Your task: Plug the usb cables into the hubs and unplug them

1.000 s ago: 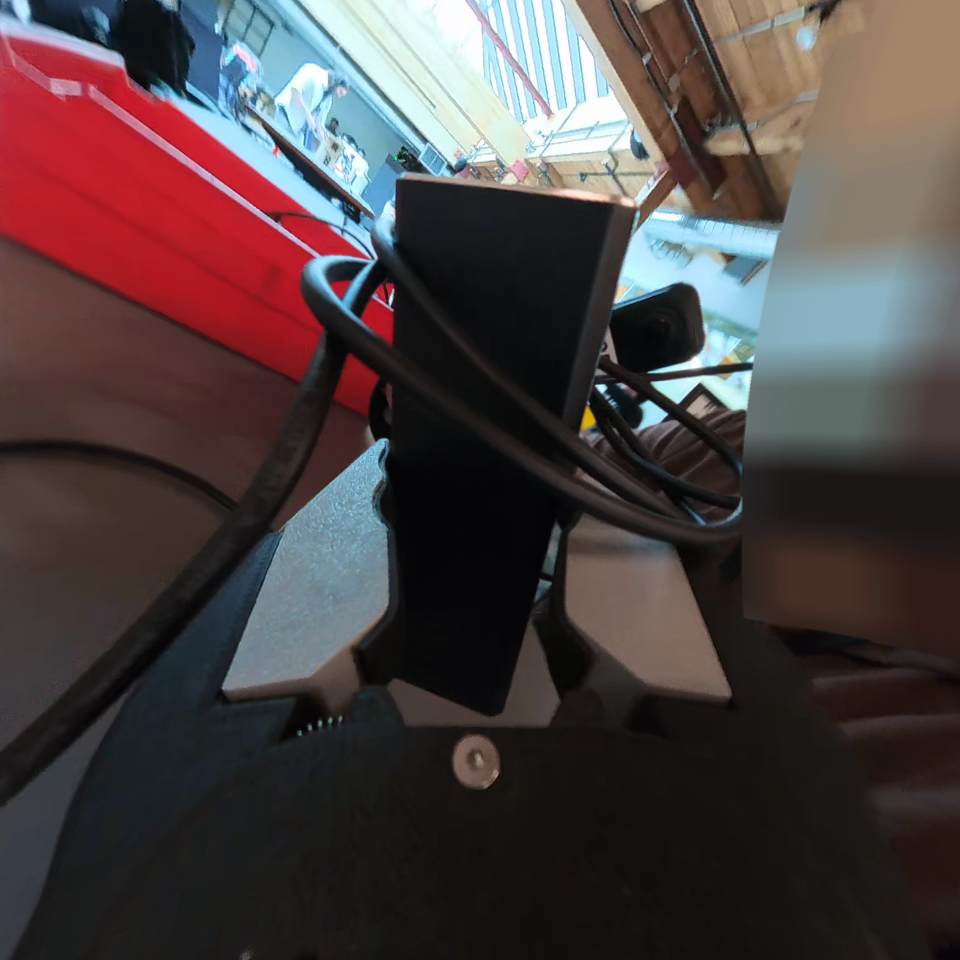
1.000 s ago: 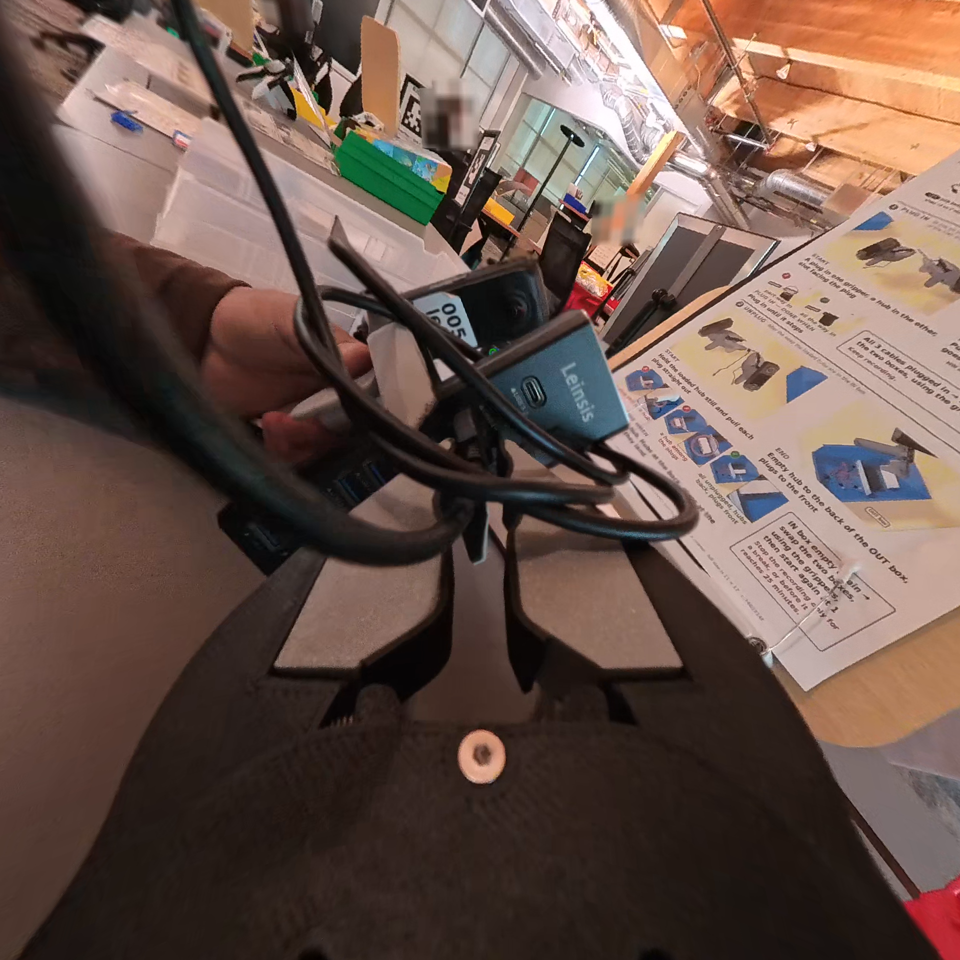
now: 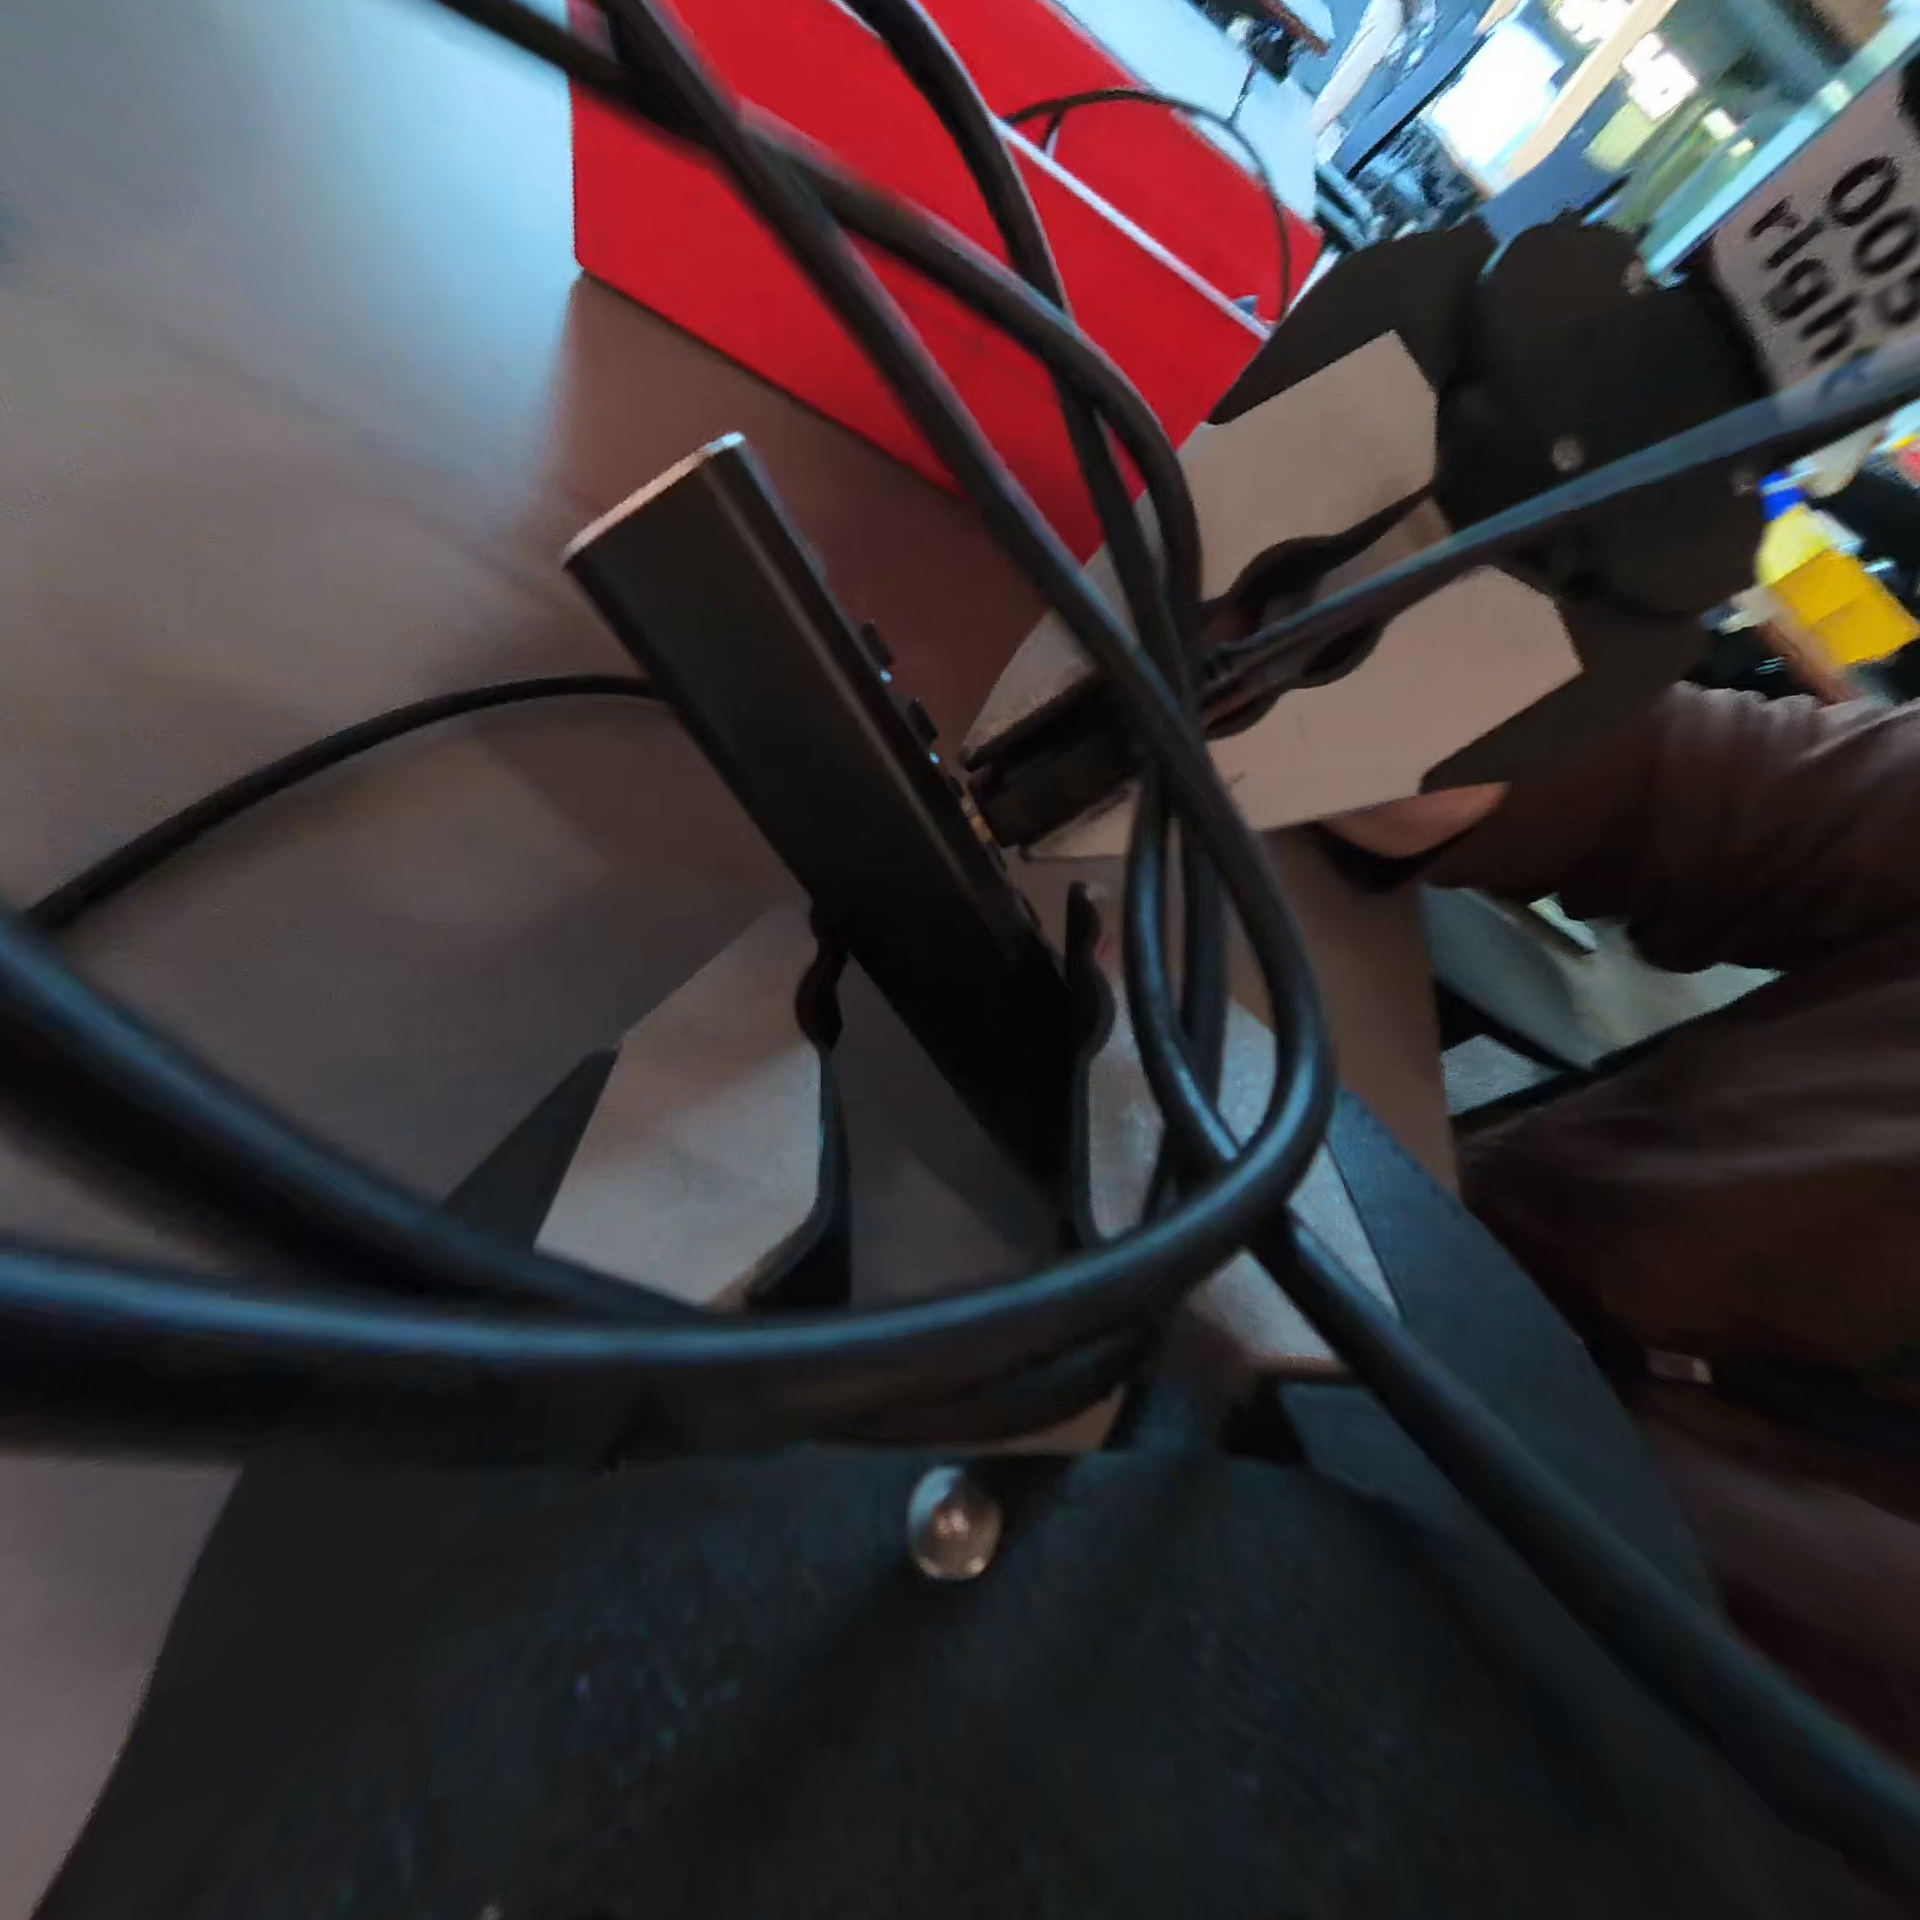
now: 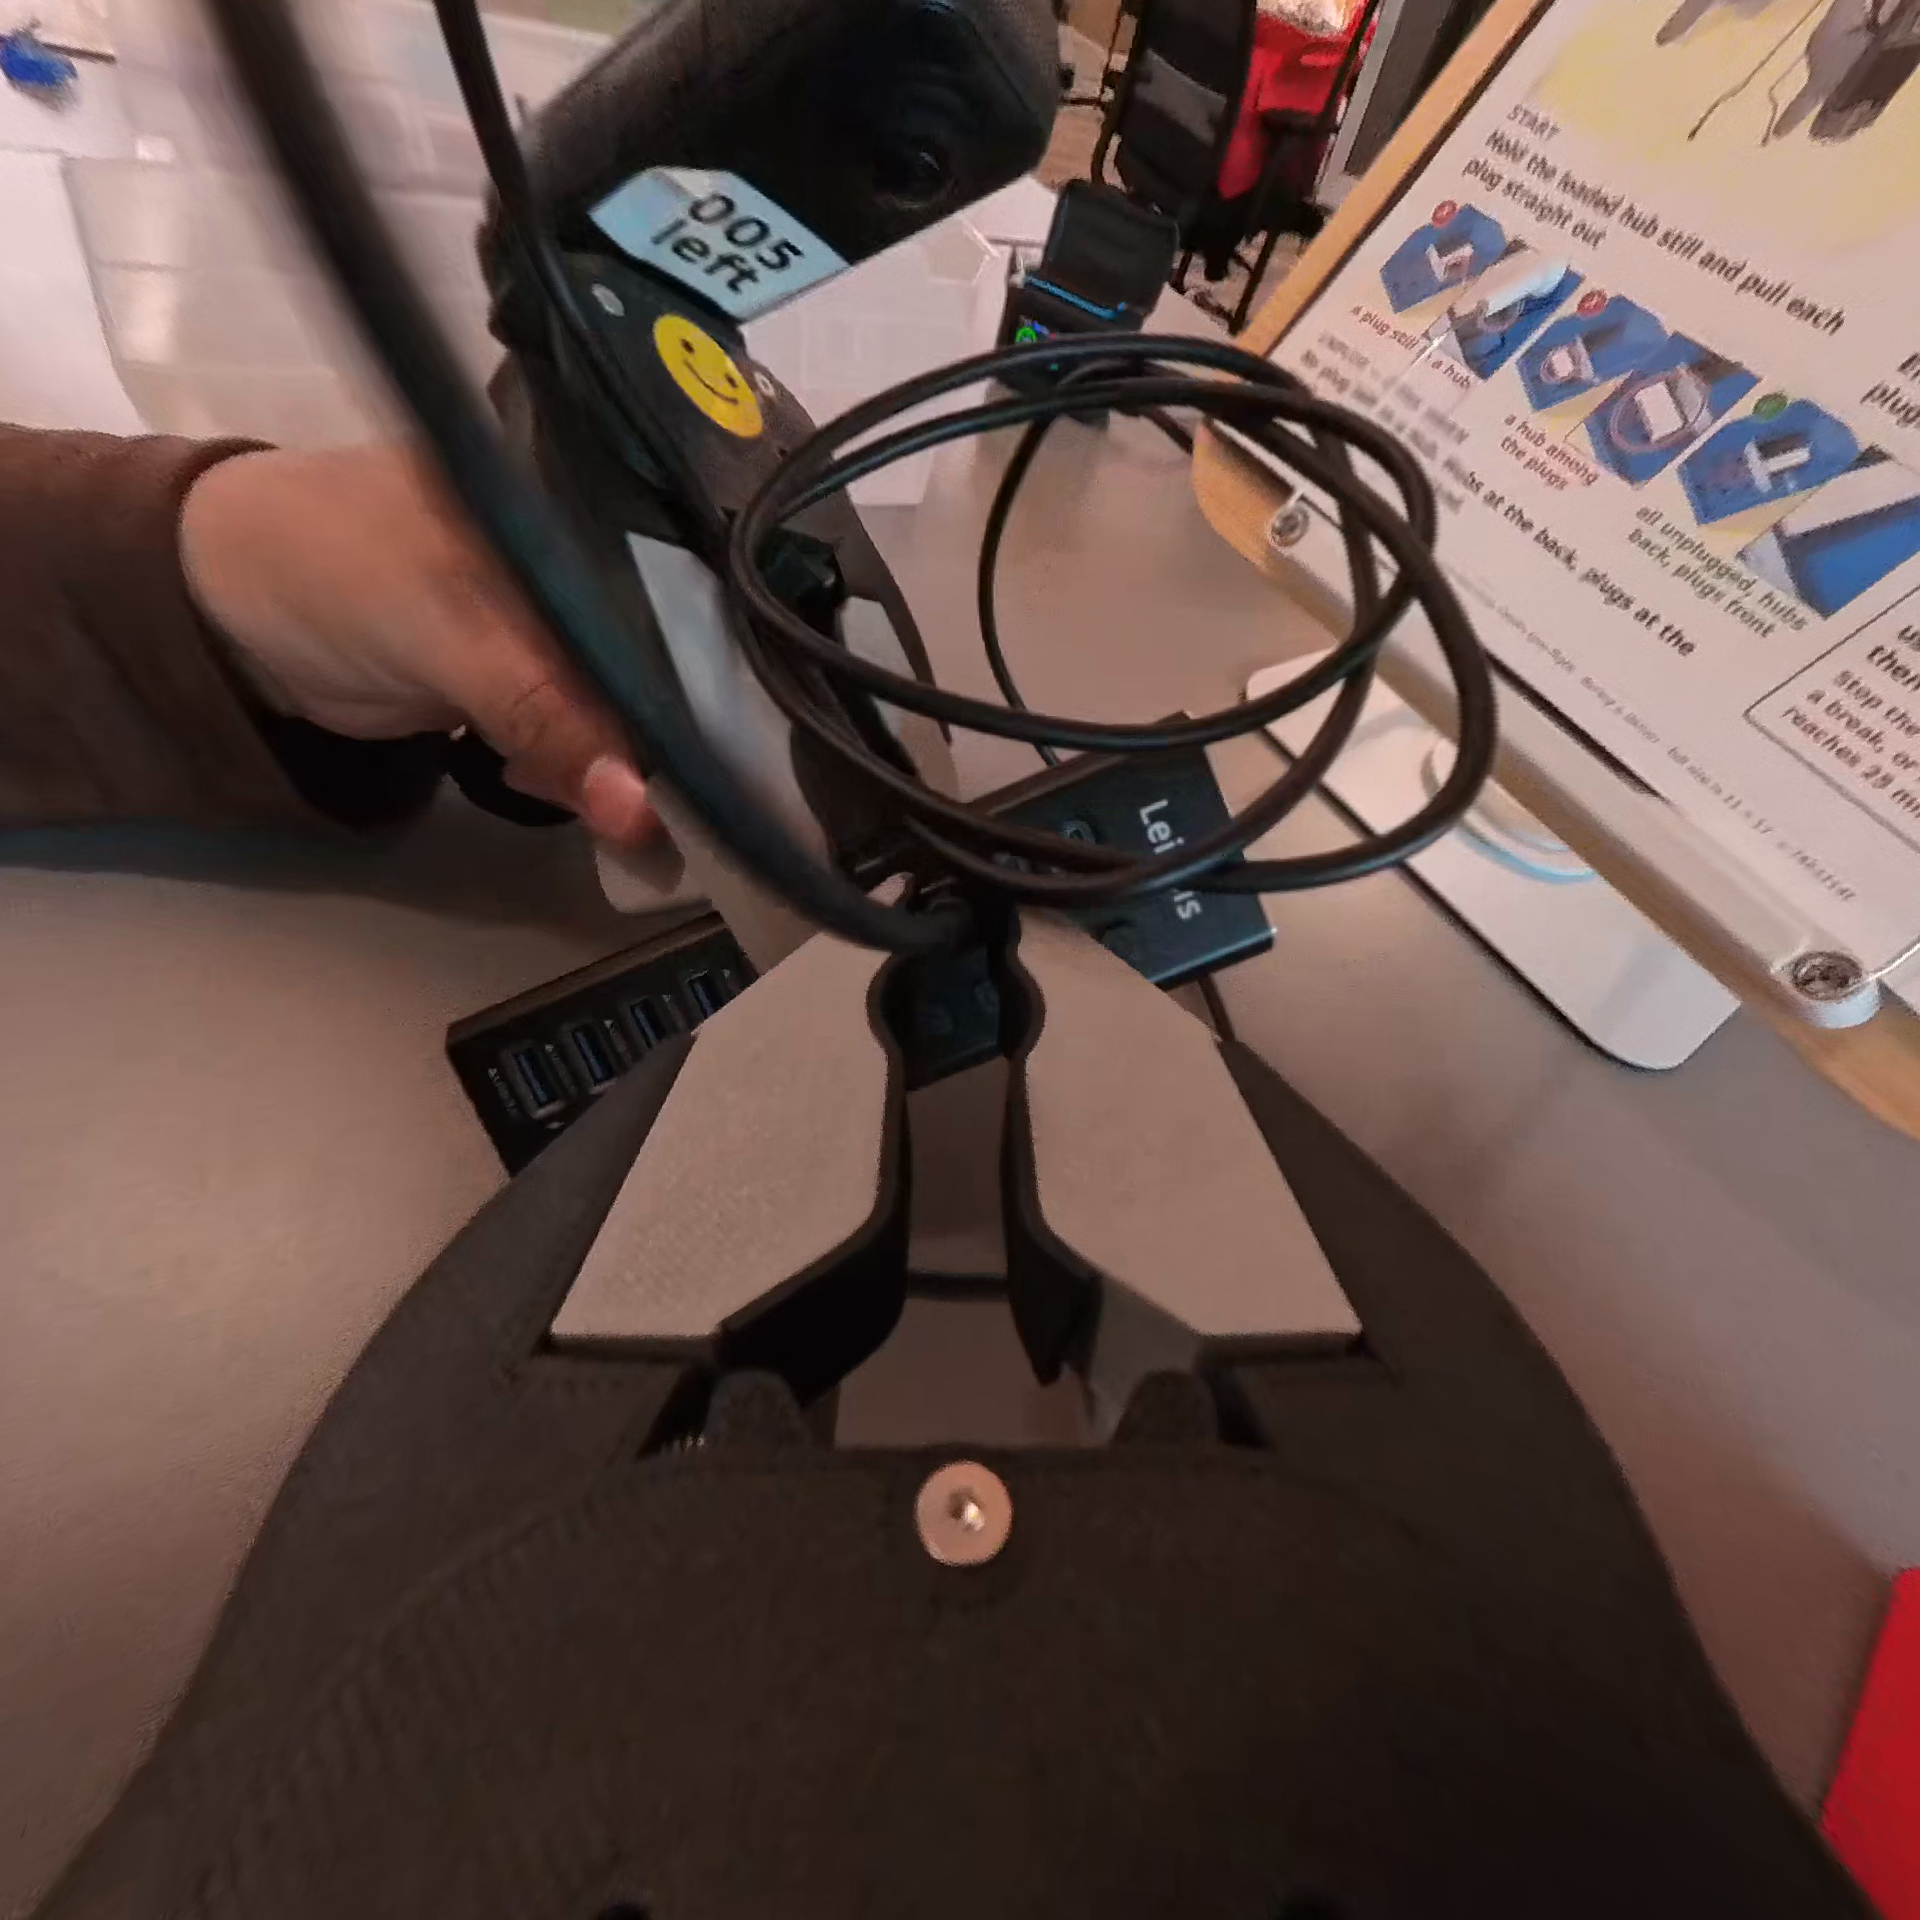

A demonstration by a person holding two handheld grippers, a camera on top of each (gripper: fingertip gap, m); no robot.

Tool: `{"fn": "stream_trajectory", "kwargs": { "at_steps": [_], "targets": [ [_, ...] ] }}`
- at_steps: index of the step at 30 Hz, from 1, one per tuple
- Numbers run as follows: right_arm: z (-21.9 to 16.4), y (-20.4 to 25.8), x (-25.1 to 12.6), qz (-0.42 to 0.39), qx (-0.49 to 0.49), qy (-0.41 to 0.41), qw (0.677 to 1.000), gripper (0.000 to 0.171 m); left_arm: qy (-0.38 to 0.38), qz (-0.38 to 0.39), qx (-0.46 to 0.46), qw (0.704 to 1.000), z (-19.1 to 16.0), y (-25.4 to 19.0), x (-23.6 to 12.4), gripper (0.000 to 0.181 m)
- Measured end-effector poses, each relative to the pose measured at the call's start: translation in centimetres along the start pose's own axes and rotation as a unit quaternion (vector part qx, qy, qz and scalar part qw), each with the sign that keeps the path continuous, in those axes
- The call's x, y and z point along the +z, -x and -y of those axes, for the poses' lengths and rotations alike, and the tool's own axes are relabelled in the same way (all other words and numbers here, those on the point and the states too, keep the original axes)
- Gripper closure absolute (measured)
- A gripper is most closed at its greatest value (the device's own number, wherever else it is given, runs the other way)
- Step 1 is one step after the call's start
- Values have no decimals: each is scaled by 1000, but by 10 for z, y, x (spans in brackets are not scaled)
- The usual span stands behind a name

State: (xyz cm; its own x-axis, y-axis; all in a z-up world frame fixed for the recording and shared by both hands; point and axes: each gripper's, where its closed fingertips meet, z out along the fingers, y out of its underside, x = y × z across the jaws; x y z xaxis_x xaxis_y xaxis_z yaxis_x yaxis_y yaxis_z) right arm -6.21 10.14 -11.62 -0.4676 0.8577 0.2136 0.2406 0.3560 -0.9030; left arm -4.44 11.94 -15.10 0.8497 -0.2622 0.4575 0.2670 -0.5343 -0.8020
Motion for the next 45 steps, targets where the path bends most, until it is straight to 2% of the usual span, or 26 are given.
{"fn": "stream_trajectory", "kwargs": {
  "at_steps": [5,11,17,23,28,37,41,45],
  "targets": [
    [13,9,-4,6,-87,-46,995,160,-34,-41,-26,998,10,-7,-8,149],
    [13,12,-10,1,-144,-53,988,160,-29,-60,-24,997,10,-14,-3,149],
    [7,4,-11,-78,-244,-21,966,165,-40,-45,-9,998,14,-11,-6,149],
    [9,3,-9,-72,-212,-37,974,165,-45,-47,-8,998,13,-12,-7,149],
    [13,3,-10,-100,-230,-50,967,166,-58,-47,-9,997,14,-14,-8,150],
    [13,4,-13,-92,-218,-58,970,166,-60,-58,-22,996,12,-19,-5,150],
    [16,1,-12,-113,-243,-46,962,166,-67,-36,1,997,17,-16,-9,149],
    [15,-3,-10,-148,-281,-17,948,165,-79,10,29,996,23,-7,-18,156]
  ]
}}
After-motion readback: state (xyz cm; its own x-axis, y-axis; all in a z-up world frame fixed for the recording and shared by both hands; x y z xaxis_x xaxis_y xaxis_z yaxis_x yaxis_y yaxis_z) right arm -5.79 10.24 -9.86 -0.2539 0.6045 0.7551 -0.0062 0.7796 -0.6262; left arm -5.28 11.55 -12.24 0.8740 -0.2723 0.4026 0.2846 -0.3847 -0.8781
